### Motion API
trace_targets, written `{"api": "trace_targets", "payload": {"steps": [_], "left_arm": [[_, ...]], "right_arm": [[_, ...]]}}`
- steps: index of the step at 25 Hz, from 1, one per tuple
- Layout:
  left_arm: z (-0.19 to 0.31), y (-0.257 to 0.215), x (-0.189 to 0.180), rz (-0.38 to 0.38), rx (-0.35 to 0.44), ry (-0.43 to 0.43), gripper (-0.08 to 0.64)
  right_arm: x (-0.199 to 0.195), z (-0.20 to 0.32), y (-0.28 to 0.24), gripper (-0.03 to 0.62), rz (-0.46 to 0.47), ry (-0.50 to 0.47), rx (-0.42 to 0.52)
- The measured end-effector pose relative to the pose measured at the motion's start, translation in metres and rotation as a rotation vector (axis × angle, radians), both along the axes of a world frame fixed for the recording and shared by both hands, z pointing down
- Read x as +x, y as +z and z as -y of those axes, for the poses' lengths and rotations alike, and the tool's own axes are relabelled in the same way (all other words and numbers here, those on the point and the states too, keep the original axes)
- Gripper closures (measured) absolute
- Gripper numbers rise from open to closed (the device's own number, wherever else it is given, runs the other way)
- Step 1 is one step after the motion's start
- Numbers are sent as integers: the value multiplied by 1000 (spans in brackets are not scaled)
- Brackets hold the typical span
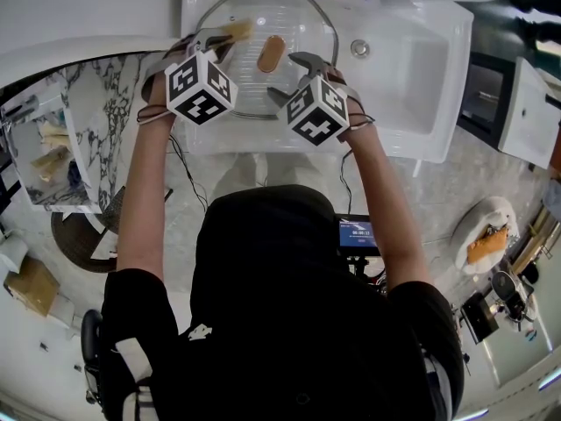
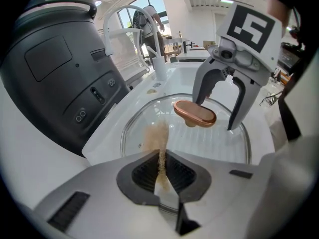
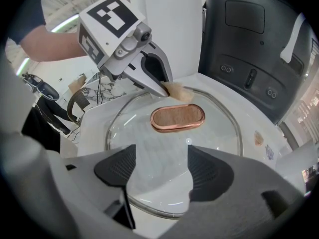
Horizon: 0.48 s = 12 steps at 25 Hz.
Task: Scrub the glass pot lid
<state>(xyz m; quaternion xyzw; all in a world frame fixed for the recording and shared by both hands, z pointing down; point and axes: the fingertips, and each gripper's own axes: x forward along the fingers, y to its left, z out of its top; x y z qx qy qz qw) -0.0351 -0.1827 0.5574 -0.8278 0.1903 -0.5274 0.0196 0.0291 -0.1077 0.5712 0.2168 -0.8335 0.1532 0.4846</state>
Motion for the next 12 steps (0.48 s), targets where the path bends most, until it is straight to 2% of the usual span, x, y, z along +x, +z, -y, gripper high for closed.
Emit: {"api": "trace_targets", "payload": {"steps": [12], "left_arm": [[-20,2,-7,10,-19,-2,543]], "right_arm": [[2,1,1,282,-3,0,-3]]}}
